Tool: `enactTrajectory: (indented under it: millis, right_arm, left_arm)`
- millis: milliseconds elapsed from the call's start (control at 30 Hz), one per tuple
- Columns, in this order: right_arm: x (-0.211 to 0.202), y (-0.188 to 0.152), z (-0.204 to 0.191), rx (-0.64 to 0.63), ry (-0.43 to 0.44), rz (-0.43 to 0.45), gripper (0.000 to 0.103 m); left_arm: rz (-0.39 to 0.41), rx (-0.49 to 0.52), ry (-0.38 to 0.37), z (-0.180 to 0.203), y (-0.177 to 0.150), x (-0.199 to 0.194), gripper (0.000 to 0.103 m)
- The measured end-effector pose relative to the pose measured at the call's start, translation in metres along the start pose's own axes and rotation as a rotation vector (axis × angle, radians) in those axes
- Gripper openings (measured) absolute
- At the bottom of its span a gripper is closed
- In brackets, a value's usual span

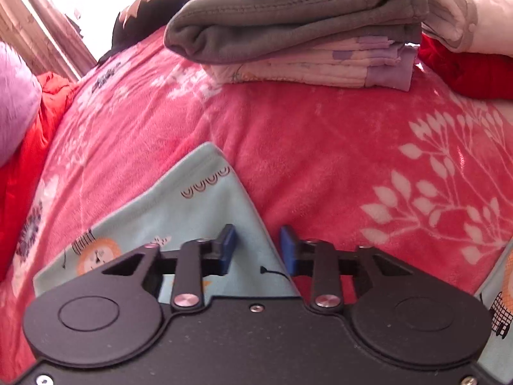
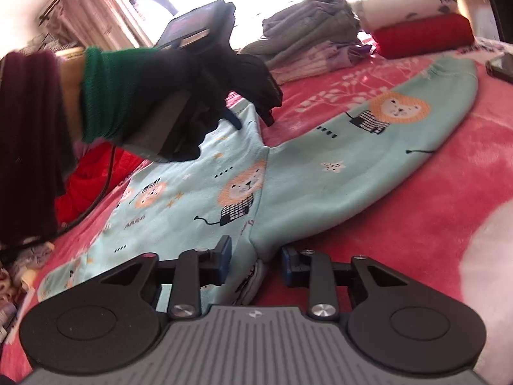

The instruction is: Fold clothes

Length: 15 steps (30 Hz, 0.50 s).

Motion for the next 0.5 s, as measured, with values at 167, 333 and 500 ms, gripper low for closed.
enactTrajectory:
  millis: [167,333,500]
  right_arm:
    - [-0.005,-0.001,-0.024,-0.175,-0.017,0.032,0.030]
    - [-0.009,-0.004,-0.044,-0.335,-0.041,0.064,0.029]
    - [-0.015,-0.017,-0.071,-0.538,-0.050,0.097,0.029]
  left_arm:
    - [0.034,-0.079,-0.063,-0.025,-0.009,-0.008,0.009]
    - [0.120,-0.237,-0.166,-0.058,-0.020,-0.022,0.009]
    - [0.148,-0.341,-0.185,-0.092,-0.038,-0.025,0.009]
Point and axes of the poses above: each gripper's, at about its wrist camera, not at the fingertips, and x roughly the way its jaws point, z to its right, y to its top, the point moved 4 cm from there along x, roughly the way its jaws point, and after that the axes turned 3 degrees about -y, right-handed, at the moved point
